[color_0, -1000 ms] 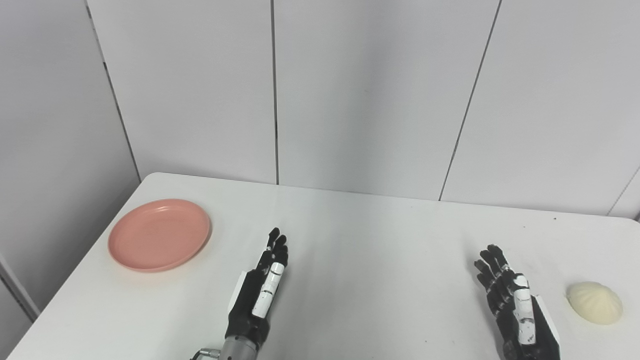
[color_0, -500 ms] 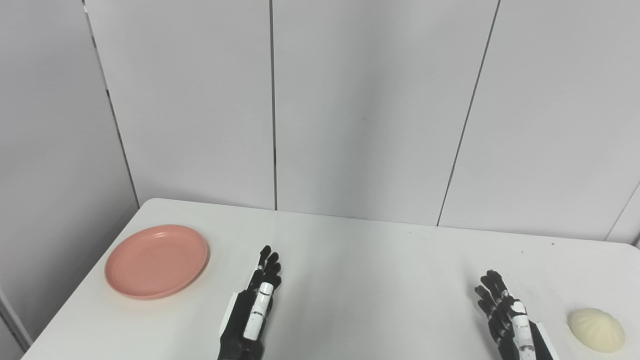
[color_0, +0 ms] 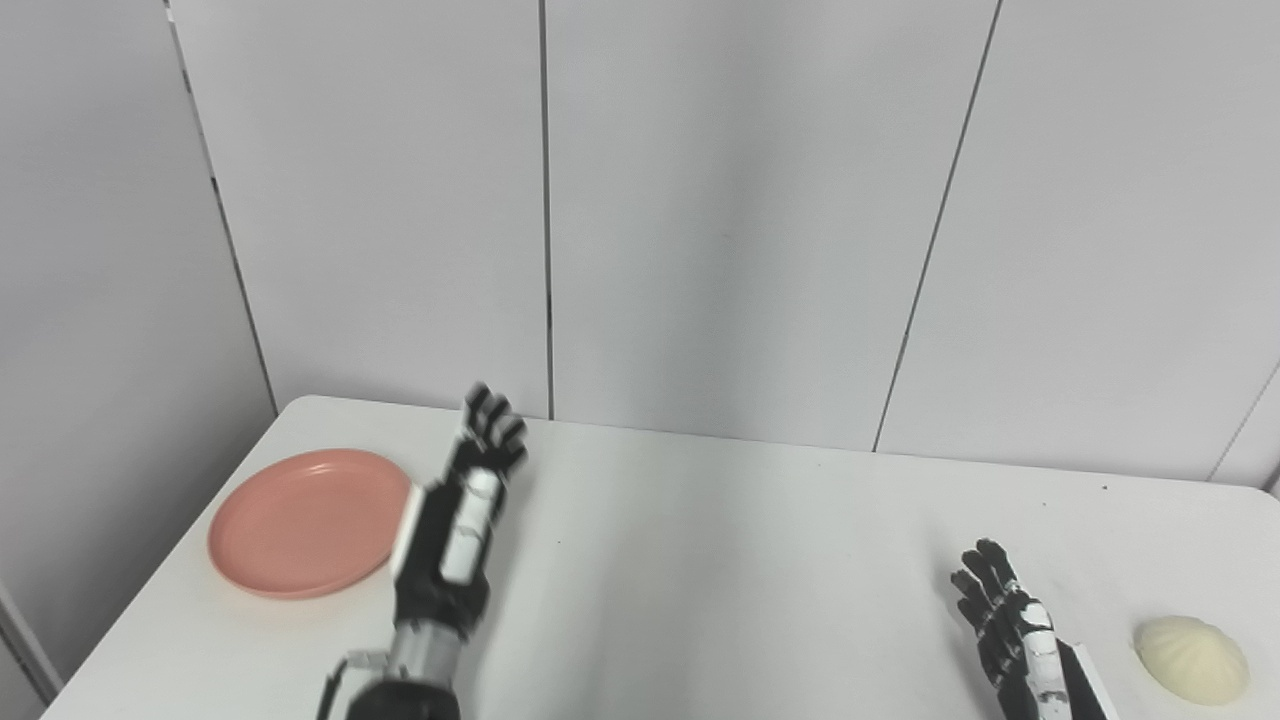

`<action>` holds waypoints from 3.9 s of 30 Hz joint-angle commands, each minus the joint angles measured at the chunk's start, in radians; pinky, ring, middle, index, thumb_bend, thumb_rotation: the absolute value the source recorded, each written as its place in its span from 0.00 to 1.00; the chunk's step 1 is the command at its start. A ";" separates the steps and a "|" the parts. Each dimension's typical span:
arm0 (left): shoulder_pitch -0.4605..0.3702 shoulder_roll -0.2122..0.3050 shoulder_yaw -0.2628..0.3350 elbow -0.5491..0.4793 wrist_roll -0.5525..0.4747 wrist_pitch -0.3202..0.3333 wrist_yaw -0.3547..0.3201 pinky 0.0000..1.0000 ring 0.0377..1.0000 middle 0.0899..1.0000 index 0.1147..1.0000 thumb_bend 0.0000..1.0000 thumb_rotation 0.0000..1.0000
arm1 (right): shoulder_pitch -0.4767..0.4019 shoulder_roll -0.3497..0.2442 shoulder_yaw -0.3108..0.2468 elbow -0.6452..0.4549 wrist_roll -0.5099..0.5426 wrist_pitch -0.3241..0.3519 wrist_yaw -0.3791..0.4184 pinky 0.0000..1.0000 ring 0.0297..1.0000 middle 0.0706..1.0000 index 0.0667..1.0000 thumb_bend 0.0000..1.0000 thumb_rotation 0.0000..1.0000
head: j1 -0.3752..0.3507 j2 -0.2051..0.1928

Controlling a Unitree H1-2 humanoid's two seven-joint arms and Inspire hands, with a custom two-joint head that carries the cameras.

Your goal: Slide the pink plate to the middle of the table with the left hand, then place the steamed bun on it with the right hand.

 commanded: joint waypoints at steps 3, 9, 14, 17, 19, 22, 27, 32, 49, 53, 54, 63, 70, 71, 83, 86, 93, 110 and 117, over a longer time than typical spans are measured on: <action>-0.081 0.073 0.035 -0.041 -0.010 0.038 0.002 0.96 0.94 0.96 0.92 0.82 0.87 | 0.041 0.024 0.004 0.029 0.015 -0.022 0.002 1.00 0.95 0.95 0.96 0.78 0.98 | 0.001 0.009; -0.150 0.176 0.082 -0.011 0.024 0.080 0.028 0.96 0.91 0.91 0.84 0.82 0.92 | 0.043 0.017 0.002 0.024 0.020 -0.019 0.008 1.00 0.95 0.96 0.97 0.78 0.98 | -0.001 0.022; -0.187 0.248 0.119 0.043 -0.018 0.097 0.004 0.92 0.90 0.90 0.81 0.86 0.88 | 0.044 0.013 0.003 0.022 0.021 -0.015 0.011 1.00 0.95 0.95 0.97 0.79 0.97 | -0.003 0.025; -0.201 0.292 0.136 0.082 -0.050 0.097 -0.026 0.90 0.86 0.86 0.81 0.91 0.88 | 0.046 0.012 0.004 0.018 0.019 -0.014 0.010 1.00 0.95 0.95 0.96 0.80 0.95 | -0.003 0.027; -0.208 0.322 0.149 0.121 -0.071 0.085 -0.047 0.89 0.86 0.85 0.84 0.91 0.88 | 0.047 0.012 0.005 0.016 0.019 -0.013 0.011 1.00 0.95 0.95 0.97 0.79 0.95 | -0.004 0.028; -0.218 0.356 0.162 0.173 -0.082 0.071 -0.069 0.87 0.87 0.86 0.88 0.94 0.88 | 0.046 0.013 0.006 0.015 0.020 -0.014 0.011 1.00 0.95 0.95 0.96 0.80 0.94 | -0.005 0.031; -0.239 0.408 0.185 0.324 -0.106 0.004 -0.116 0.87 0.87 0.88 0.92 0.93 0.89 | 0.046 0.009 0.011 0.018 0.013 -0.020 0.016 1.00 0.94 0.94 0.97 0.79 0.94 | -0.006 0.031; -0.265 0.443 0.203 0.470 -0.132 -0.066 -0.159 0.86 0.87 0.88 0.92 0.93 0.88 | 0.046 0.006 0.012 0.022 0.022 -0.020 0.023 1.00 0.94 0.94 0.98 0.79 0.92 | -0.005 0.033; -0.350 0.524 0.236 0.896 -0.154 -0.262 -0.197 0.85 0.88 0.89 0.94 0.88 0.86 | 0.052 0.001 0.016 0.010 0.017 -0.012 0.019 1.00 0.94 0.93 0.97 0.79 0.93 | -0.002 0.034; -0.371 0.543 0.233 1.001 -0.149 -0.312 -0.191 0.86 0.84 0.88 0.95 0.86 0.88 | 0.053 0.000 0.015 0.009 0.022 -0.009 0.021 1.00 0.94 0.93 0.97 0.79 0.93 | -0.002 0.036; -0.374 0.544 0.232 1.012 -0.147 -0.318 -0.184 0.84 0.83 0.86 0.93 0.87 0.88 | 0.053 0.000 0.015 0.009 0.023 -0.009 0.021 1.00 0.94 0.93 0.97 0.79 0.92 | -0.002 0.036; -0.368 0.572 0.234 1.079 -0.138 -0.326 -0.173 0.87 0.87 0.85 0.94 0.88 0.89 | 0.052 -0.002 0.017 0.012 0.022 -0.008 0.022 1.00 0.93 0.92 0.97 0.78 0.92 | -0.001 0.033; -0.339 0.548 0.238 1.095 -0.142 -0.330 -0.168 0.82 0.83 0.82 0.92 0.83 0.86 | 0.056 -0.002 0.018 0.001 0.019 0.000 0.018 1.00 0.93 0.92 0.96 0.78 0.93 | -0.005 0.041; -0.332 0.542 0.235 1.100 -0.141 -0.329 -0.172 0.82 0.83 0.81 0.92 0.83 0.86 | 0.057 -0.003 0.019 -0.001 0.020 0.002 0.019 1.00 0.93 0.92 0.97 0.78 0.93 | -0.009 0.043; -0.260 0.468 0.218 1.038 -0.136 -0.308 -0.161 0.76 0.80 0.78 0.93 0.82 0.84 | 0.054 -0.008 0.021 0.001 0.028 0.006 0.022 1.00 0.92 0.90 0.96 0.78 0.92 | -0.012 0.048; -0.249 0.458 0.212 1.020 -0.136 -0.285 -0.166 0.78 0.80 0.78 0.93 0.80 0.85 | 0.054 -0.008 0.023 0.003 0.017 0.004 0.017 1.00 0.92 0.90 0.96 0.79 0.92 | -0.015 0.046; -0.236 0.436 0.185 0.969 -0.131 -0.249 -0.179 0.78 0.81 0.78 0.93 0.78 0.85 | 0.051 -0.007 0.026 0.006 0.014 0.003 0.016 0.99 0.92 0.90 0.96 0.79 0.93 | -0.022 0.046; -0.245 0.378 0.118 0.878 -0.112 -0.176 -0.173 0.75 0.80 0.79 0.94 0.78 0.85 | 0.060 0.003 0.029 -0.018 0.010 0.014 0.011 0.99 0.92 0.90 0.95 0.80 0.91 | -0.038 0.056; -0.255 0.355 0.083 0.880 -0.067 -0.150 -0.150 0.75 0.81 0.83 0.93 0.83 0.87 | 0.064 0.001 0.036 -0.025 0.007 0.013 0.016 1.00 0.92 0.89 0.95 0.82 0.92 | -0.048 0.062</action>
